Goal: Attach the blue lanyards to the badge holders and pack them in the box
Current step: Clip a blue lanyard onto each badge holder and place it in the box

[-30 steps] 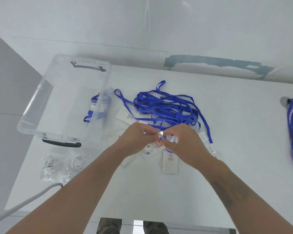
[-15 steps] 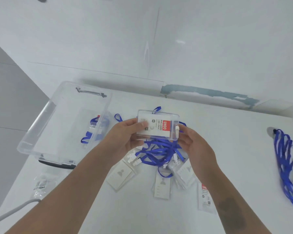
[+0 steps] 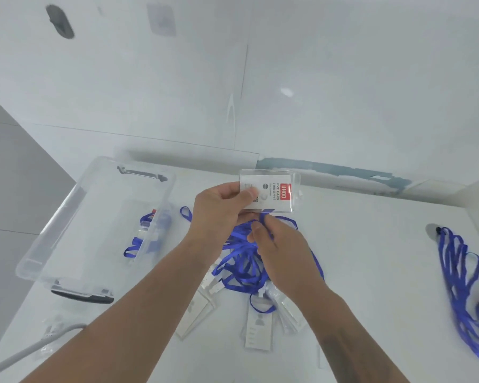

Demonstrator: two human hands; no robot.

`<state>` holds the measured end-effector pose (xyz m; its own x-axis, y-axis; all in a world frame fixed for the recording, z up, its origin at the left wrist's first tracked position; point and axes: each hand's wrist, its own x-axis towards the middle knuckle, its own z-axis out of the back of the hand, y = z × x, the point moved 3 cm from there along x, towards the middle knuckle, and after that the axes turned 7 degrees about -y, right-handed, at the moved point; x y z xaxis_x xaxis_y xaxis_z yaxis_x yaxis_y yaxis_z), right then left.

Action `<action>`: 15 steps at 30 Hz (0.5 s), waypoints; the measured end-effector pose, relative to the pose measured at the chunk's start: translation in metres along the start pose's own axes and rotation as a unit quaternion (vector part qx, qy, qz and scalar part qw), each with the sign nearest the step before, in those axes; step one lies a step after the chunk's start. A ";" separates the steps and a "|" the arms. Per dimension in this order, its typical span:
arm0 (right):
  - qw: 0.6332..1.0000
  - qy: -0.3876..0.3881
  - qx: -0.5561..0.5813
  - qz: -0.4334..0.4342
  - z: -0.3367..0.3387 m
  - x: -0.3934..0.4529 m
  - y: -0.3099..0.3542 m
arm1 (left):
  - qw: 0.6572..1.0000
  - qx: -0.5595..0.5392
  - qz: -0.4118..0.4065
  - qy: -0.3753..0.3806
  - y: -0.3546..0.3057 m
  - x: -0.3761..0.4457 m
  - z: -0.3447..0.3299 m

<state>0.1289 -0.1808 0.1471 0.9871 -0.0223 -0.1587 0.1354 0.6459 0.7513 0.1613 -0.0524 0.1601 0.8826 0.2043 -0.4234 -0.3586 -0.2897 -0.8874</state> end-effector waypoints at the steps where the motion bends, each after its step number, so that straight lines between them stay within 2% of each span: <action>1: 0.998 0.010 -0.051 0.021 0.005 0.000 0.006 | 0.999 0.023 -0.027 -0.016 -0.004 0.003 -0.001; 5: 0.976 0.009 -0.195 0.099 0.032 -0.004 0.033 | 0.976 0.166 -0.133 -0.050 -0.011 0.010 0.002; 8: 0.972 -0.008 -0.200 0.123 0.057 0.001 0.048 | 0.948 0.268 -0.167 -0.027 -0.008 0.013 0.008; 13: 0.985 -0.007 -0.099 0.139 0.097 0.023 0.056 | 0.961 0.248 -0.068 0.099 -0.011 0.006 0.015; 15: 0.994 0.009 -0.015 0.108 0.105 0.034 0.050 | 0.965 0.201 -0.021 0.164 -0.014 0.001 0.018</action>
<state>0.1782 -0.2289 0.2467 0.9912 0.1324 -0.0069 -0.0825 0.6570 0.7494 0.1621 -0.0317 0.1689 0.9238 -0.1182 -0.3641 -0.3518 0.1128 -0.9293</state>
